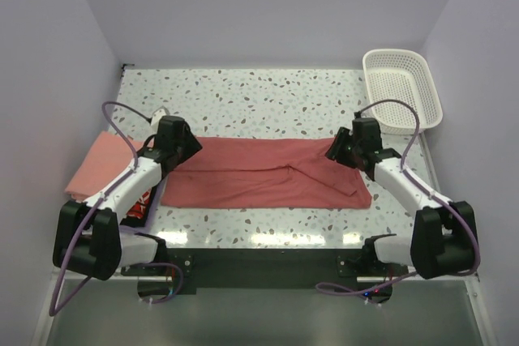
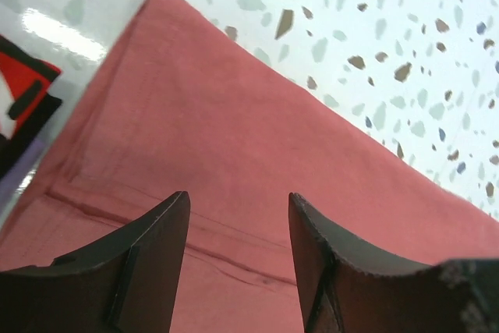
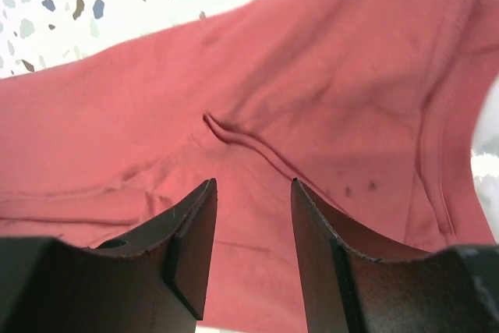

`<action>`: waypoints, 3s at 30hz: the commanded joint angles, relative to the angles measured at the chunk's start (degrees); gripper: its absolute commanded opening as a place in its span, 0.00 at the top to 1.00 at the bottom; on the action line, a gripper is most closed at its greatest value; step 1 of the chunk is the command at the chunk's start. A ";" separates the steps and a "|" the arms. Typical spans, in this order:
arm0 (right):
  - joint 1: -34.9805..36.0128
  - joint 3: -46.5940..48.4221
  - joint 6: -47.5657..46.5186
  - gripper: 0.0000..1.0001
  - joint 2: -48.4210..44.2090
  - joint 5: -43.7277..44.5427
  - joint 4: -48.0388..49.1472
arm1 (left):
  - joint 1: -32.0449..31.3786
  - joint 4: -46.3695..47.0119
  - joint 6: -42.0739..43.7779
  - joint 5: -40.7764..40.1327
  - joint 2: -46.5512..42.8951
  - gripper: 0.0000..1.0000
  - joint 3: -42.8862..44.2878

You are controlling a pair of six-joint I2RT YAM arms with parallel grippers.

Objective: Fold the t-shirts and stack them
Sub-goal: Fold the tshirt

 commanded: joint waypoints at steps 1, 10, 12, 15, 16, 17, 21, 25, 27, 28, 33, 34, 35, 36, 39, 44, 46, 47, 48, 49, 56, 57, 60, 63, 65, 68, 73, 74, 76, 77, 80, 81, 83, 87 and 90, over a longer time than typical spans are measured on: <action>1.95 4.51 -3.93 0.53 4.88 2.88 6.41 | -1.84 0.75 2.17 3.96 -1.18 0.42 3.09; 5.47 7.32 -6.83 0.47 13.15 3.49 10.89 | -3.60 -1.80 4.98 6.34 -3.29 0.42 3.97; 5.74 7.15 -6.74 0.47 14.74 2.44 12.21 | -3.60 -2.24 5.42 6.34 -3.38 0.42 3.88; 6.61 7.06 -6.39 0.47 16.58 2.09 13.44 | -3.69 -2.42 5.51 6.43 -3.56 0.42 3.53; 6.79 6.89 -6.39 0.47 16.85 2.09 13.53 | -3.60 -2.33 5.60 6.51 -3.56 0.42 3.18; 7.23 6.80 -6.31 0.47 17.11 2.09 13.97 | -3.69 -2.24 5.68 6.51 -3.56 0.42 3.09; 7.67 6.19 -5.95 0.51 17.73 2.09 14.50 | -3.60 -2.07 5.60 6.43 -3.56 0.42 2.39; 7.93 5.31 -5.51 0.56 17.47 2.09 14.50 | -3.60 -1.63 5.60 6.51 -3.38 0.42 1.86; 8.11 5.04 -5.25 0.61 17.64 0.68 14.50 | -3.69 -1.45 5.60 6.60 -3.21 0.42 1.60; 8.20 4.87 -5.16 0.64 17.73 0.51 15.98 | -3.60 -1.45 5.60 6.69 -3.21 0.42 1.51; 8.37 3.73 -4.28 0.87 17.20 -0.28 16.35 | -3.60 -1.01 5.60 6.69 -3.12 0.42 0.81; 8.37 3.46 -4.20 0.89 16.85 -0.37 16.17 | -3.69 -1.01 5.60 6.78 -3.12 0.42 0.72; 8.46 3.29 -3.93 0.90 15.89 -0.55 16.08 | -3.60 -0.84 5.60 6.78 -3.03 0.43 0.63; 8.37 2.68 -3.67 0.93 15.19 -0.72 15.91 | -3.60 -0.92 5.68 6.78 -3.12 0.43 0.54; 8.64 1.62 -2.97 0.97 12.03 -1.16 15.03 | -3.69 -0.66 5.60 6.95 -3.03 0.43 0.28; 9.08 -0.93 -1.04 0.99 6.14 -2.65 12.83 | -3.60 0.04 5.51 7.04 -2.94 0.43 -0.25; 9.51 -1.90 -0.24 0.99 2.89 -3.71 12.39 | -3.69 0.31 5.42 7.30 -2.77 0.43 -0.60; 9.69 -2.95 0.46 0.99 1.83 -3.97 12.22 | -3.60 0.48 5.51 7.39 -2.77 0.43 -0.86; 9.87 -3.57 0.90 0.99 -0.09 -4.41 12.22 | -3.60 0.66 5.33 7.48 -2.59 0.43 -0.95; 10.39 -4.44 1.42 0.99 -0.98 -4.50 11.95 | -3.69 0.92 5.33 7.66 -2.68 0.43 -1.21; 13.55 -8.57 4.24 0.99 -6.26 -4.68 11.42 | -3.60 1.27 5.24 7.83 -2.50 0.43 -1.74; 14.52 -8.84 4.59 0.99 -6.61 -4.59 11.34 | -3.60 1.36 5.16 8.01 -2.59 0.43 -1.74; 16.54 -9.98 5.65 0.99 -6.97 -3.54 11.51 | -3.69 1.71 5.07 8.27 -2.50 0.43 -2.09; 18.82 -11.30 7.40 0.99 -7.06 -2.23 12.39 | -3.69 1.89 5.07 8.19 -2.50 0.43 -2.62; 19.88 -11.65 8.54 0.99 -6.62 -0.91 12.48 | -3.60 2.15 5.07 8.27 -2.24 0.43 -2.88; 21.64 -12.01 10.48 0.97 -6.53 0.50 12.92 | -3.69 2.59 5.07 8.45 -1.71 0.43 -3.24; 23.75 -11.92 12.24 0.87 -6.97 1.82 12.92 | -3.60 3.12 5.07 8.71 -0.92 0.43 -4.11; 23.75 -11.66 12.15 0.80 -7.14 1.82 11.96 | -3.60 3.21 5.07 8.80 -0.83 0.43 -4.29; 23.84 -10.96 12.15 0.71 -7.67 1.82 11.08 | -3.69 3.38 5.07 9.15 -0.74 0.43 -4.64; 23.84 -10.78 12.15 0.66 -8.11 1.82 10.55 | -3.69 3.47 5.07 9.24 -0.83 0.43 -4.82; 23.93 -9.03 11.80 0.49 -10.83 6.20 5.99 | -3.95 3.82 5.07 9.59 -0.74 0.43 -5.52; 23.93 -8.41 11.71 0.49 -11.62 7.96 1.62 | -4.38 3.82 5.07 9.50 -0.92 0.43 -5.70; 23.76 -6.30 12.15 0.50 -13.12 13.84 -2.79 | -5.35 3.82 5.16 8.98 -0.83 0.44 -6.14; 20.78 -4.36 12.06 0.50 -12.07 18.09 -9.23 | -10.80 3.47 4.28 5.47 -0.05 0.54 -6.49; 15.86 -4.97 11.71 0.50 -10.31 14.84 -8.53 | -14.83 3.47 3.40 3.27 1.80 0.63 -6.49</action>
